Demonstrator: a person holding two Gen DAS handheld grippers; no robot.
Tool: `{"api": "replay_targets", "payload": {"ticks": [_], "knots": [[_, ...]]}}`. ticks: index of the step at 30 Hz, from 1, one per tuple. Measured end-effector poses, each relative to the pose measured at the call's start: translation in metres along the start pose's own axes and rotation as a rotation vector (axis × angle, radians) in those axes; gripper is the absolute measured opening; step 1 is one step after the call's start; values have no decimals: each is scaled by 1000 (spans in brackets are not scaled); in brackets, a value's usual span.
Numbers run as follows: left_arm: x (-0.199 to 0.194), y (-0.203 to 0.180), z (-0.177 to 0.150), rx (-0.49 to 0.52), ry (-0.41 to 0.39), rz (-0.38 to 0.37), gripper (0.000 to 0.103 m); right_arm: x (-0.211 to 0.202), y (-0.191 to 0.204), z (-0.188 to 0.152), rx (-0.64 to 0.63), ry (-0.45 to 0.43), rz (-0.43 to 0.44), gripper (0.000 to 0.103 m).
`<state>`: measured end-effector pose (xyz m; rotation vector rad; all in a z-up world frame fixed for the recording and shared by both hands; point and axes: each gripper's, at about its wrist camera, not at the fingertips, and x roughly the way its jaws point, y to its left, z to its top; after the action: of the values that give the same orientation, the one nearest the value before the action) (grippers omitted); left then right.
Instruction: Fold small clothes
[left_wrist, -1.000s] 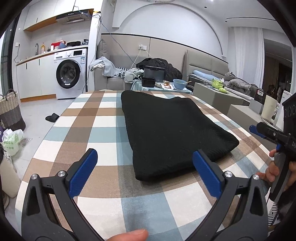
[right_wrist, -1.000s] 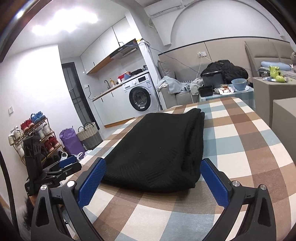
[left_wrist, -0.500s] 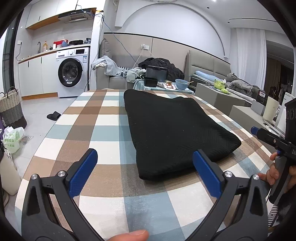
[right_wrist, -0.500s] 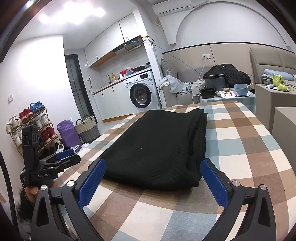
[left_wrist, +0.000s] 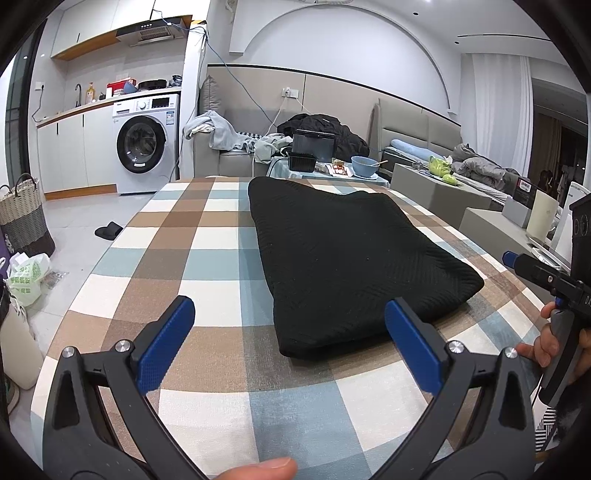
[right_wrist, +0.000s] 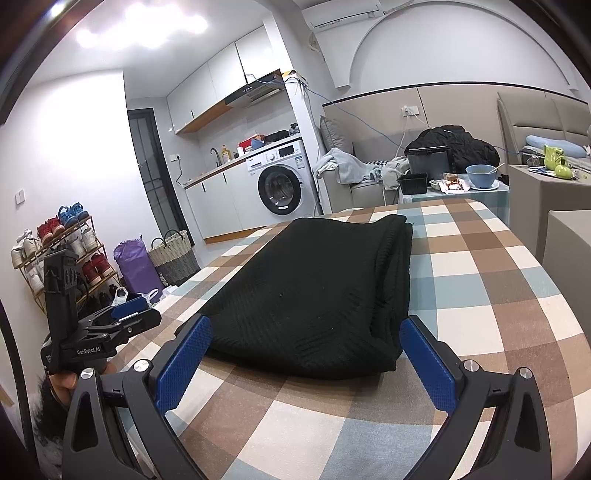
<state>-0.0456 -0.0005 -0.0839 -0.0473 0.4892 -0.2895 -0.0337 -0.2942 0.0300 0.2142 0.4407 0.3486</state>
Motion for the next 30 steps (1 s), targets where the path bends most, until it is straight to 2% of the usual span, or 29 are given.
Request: {"api": "replay_targets", "payload": {"ticks": [30], "knots": [[0, 0, 0, 3, 0, 2, 102, 4, 2, -3, -19, 12, 5, 103]]}}
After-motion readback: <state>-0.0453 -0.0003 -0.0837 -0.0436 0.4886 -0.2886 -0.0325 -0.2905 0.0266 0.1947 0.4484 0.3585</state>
